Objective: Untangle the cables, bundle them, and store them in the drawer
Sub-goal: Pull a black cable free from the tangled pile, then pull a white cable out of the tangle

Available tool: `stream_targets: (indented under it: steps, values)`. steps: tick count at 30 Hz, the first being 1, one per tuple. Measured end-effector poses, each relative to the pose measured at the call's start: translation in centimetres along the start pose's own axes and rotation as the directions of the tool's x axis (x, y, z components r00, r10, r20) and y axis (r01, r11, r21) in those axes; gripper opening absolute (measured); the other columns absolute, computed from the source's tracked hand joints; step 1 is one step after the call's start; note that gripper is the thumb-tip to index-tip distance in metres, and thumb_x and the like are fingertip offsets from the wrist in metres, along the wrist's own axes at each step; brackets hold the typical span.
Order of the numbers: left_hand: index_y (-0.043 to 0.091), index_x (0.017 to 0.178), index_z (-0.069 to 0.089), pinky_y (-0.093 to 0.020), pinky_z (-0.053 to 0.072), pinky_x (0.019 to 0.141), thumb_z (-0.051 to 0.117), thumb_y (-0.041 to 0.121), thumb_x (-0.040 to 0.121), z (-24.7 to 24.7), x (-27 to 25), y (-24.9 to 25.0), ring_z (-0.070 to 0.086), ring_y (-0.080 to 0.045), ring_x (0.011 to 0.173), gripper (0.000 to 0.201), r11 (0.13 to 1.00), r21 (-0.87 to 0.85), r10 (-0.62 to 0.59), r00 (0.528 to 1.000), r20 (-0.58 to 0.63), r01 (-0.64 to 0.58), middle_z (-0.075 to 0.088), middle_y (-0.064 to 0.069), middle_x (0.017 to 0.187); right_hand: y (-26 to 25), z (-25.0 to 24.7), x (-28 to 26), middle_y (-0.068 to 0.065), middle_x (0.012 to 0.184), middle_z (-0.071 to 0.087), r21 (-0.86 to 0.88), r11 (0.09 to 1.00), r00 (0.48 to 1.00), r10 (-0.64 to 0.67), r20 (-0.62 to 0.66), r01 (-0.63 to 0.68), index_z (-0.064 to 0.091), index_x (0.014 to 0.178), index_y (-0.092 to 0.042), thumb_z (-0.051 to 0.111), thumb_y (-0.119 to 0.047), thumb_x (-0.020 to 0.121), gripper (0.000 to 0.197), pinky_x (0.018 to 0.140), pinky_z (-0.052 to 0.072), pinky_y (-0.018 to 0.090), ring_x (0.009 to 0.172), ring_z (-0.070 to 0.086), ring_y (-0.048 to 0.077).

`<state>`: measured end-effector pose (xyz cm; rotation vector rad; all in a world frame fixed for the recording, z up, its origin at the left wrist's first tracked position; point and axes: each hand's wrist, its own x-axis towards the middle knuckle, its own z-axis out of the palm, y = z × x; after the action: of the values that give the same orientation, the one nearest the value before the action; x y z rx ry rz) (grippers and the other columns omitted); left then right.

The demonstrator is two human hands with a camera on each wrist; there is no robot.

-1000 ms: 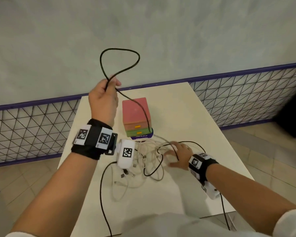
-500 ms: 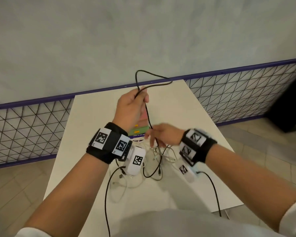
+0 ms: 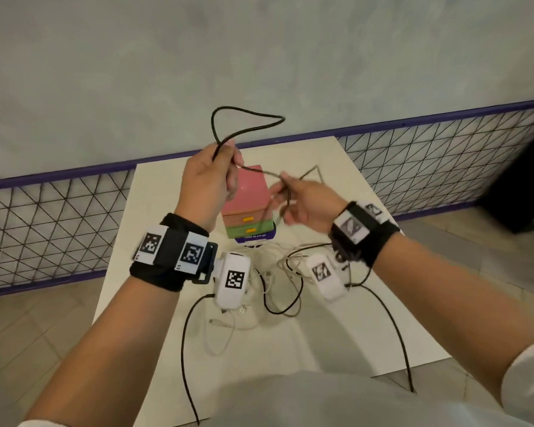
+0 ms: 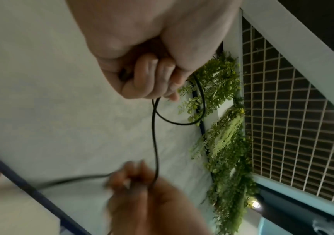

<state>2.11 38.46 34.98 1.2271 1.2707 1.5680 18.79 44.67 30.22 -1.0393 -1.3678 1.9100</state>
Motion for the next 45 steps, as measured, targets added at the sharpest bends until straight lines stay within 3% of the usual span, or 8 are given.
stream_targets:
  steps: [5,9,14,20,26,31,36,45]
  values:
    - [0.017,0.133,0.047,-0.017,0.034,0.044,0.058,0.026,0.093,-2.8,0.7,-2.6,0.042,-0.003,0.043,0.042,0.963,0.236,-0.111,0.989,-0.096,0.131,0.058,-0.007,0.069,-5.1,-2.2,1.6,0.010,0.107,0.062,0.141,0.941,0.942,-0.279,-0.186,0.306,0.040,0.130,-0.010,0.048,-0.015,0.097,0.034,0.077,0.054,0.036,0.083,0.065,0.025]
    - [0.005,0.094,0.059,-0.023,0.034,0.049,0.058,0.020,0.092,-3.9,0.4,-5.3,0.040,-0.011,0.051,0.016,0.869,0.280,-0.409,0.910,-0.058,0.409,0.060,-0.019,0.086,-0.5,-4.4,2.7,0.014,0.103,0.060,-0.157,0.975,0.924,0.089,-0.371,-0.157,0.050,0.125,-0.001,0.045,-0.010,0.096,0.030,0.070,0.052,0.038,0.076,0.062,0.027]
    - [0.003,0.082,0.059,-0.018,0.031,0.043,0.041,0.004,0.096,-4.4,-0.6,-7.7,0.036,-0.013,0.054,0.022,0.809,0.171,-0.548,0.827,-0.128,0.562,0.061,-0.009,0.065,8.2,-3.5,-1.4,0.001,0.067,0.061,-0.955,0.292,0.957,0.288,0.038,-0.050,0.069,0.083,-0.011,0.054,-0.022,0.080,0.019,0.063,0.043,0.021,0.069,0.057,0.015]
    - [-0.002,0.087,0.062,-0.026,0.028,0.047,0.050,0.009,0.090,-5.8,-0.6,-9.9,0.035,-0.018,0.049,0.016,0.694,0.410,-0.581,0.797,-0.168,0.592,0.066,-0.006,0.052,14.7,0.0,-4.6,0.009,0.138,0.051,-0.963,-0.084,0.820,0.547,0.171,0.257,0.053,0.131,-0.012,0.046,-0.016,0.092,0.041,0.106,0.039,0.037,0.126,0.048,0.028]
    - [0.007,0.081,0.059,-0.019,0.036,0.047,0.039,0.007,0.097,-4.1,-1.3,-9.6,0.047,-0.014,0.057,0.026,0.818,0.286,-0.514,0.857,-0.026,0.499,0.065,-0.008,0.072,15.5,0.3,-3.4,0.018,0.124,0.055,-0.917,-0.263,0.874,0.460,0.155,0.301,0.051,0.125,-0.001,0.040,-0.006,0.095,0.032,0.083,0.046,0.040,0.110,0.056,0.038]
    - [0.007,0.091,0.063,-0.021,0.047,0.057,0.041,0.011,0.101,-3.8,-2.4,-9.4,0.062,-0.014,0.061,0.024,0.922,0.160,-0.375,0.916,0.142,0.353,0.069,-0.009,0.080,9.3,-0.3,-3.3,-0.001,0.078,0.070,-0.879,0.062,0.880,-0.082,0.467,0.472,0.073,0.096,-0.021,0.049,-0.034,0.093,0.027,0.070,0.041,0.033,0.082,0.046,0.019]
    - [0.007,0.091,0.062,-0.027,0.049,0.062,0.040,0.013,0.100,-2.4,-3.6,-9.2,0.067,-0.021,0.064,0.024,0.931,0.095,-0.365,0.882,0.298,0.353,0.071,-0.008,0.072,4.0,0.2,-3.6,-0.008,0.061,0.066,-0.573,0.760,0.944,-0.317,0.087,0.308,0.075,0.096,-0.024,0.061,-0.020,0.091,0.014,0.071,0.051,0.019,0.064,0.062,0.011]
    - [0.009,0.087,0.055,-0.028,0.035,0.051,0.034,0.029,0.103,-2.6,-5.0,-9.0,0.047,-0.018,0.041,0.033,0.896,0.015,-0.431,0.859,0.276,0.444,0.043,0.000,0.049,3.8,-1.4,-3.5,0.000,0.046,0.055,-0.378,0.875,0.888,-0.404,-0.221,0.304,0.073,0.091,-0.028,0.061,-0.021,0.091,0.014,0.072,0.049,0.026,0.047,0.050,0.013]
